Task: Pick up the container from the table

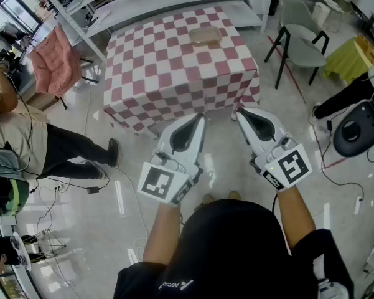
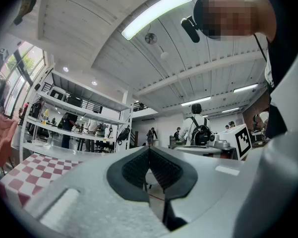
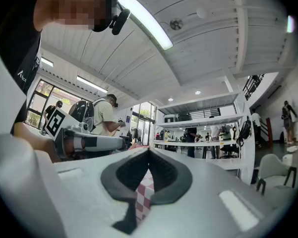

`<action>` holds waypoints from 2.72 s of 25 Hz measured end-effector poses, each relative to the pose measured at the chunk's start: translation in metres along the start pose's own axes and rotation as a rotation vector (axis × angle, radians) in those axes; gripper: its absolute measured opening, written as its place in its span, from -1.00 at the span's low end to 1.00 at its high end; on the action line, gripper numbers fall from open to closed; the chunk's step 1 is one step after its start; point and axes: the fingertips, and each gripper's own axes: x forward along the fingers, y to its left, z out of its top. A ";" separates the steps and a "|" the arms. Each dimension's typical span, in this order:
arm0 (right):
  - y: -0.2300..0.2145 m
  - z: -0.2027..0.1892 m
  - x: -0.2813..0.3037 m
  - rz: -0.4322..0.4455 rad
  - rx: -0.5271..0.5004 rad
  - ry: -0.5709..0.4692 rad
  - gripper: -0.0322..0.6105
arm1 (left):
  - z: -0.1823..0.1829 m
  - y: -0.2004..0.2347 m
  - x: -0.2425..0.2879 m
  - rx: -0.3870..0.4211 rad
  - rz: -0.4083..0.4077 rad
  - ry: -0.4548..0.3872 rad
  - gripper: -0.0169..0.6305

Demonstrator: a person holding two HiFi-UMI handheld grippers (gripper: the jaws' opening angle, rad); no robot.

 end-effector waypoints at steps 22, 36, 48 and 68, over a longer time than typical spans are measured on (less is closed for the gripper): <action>-0.028 -0.047 0.099 -0.068 -0.009 0.060 -0.89 | -0.018 0.132 0.021 0.000 -0.007 -0.036 -0.92; -0.283 -0.137 0.249 -0.096 -0.002 0.159 -0.89 | -0.066 0.283 0.233 0.083 0.110 -0.050 -0.92; -0.433 -0.227 0.362 -0.087 0.086 0.363 -0.89 | -0.100 0.384 0.372 0.091 0.192 0.005 -0.91; -0.478 -0.364 0.400 -0.144 0.603 0.698 -0.58 | -0.133 0.424 0.400 0.026 0.104 0.054 -0.92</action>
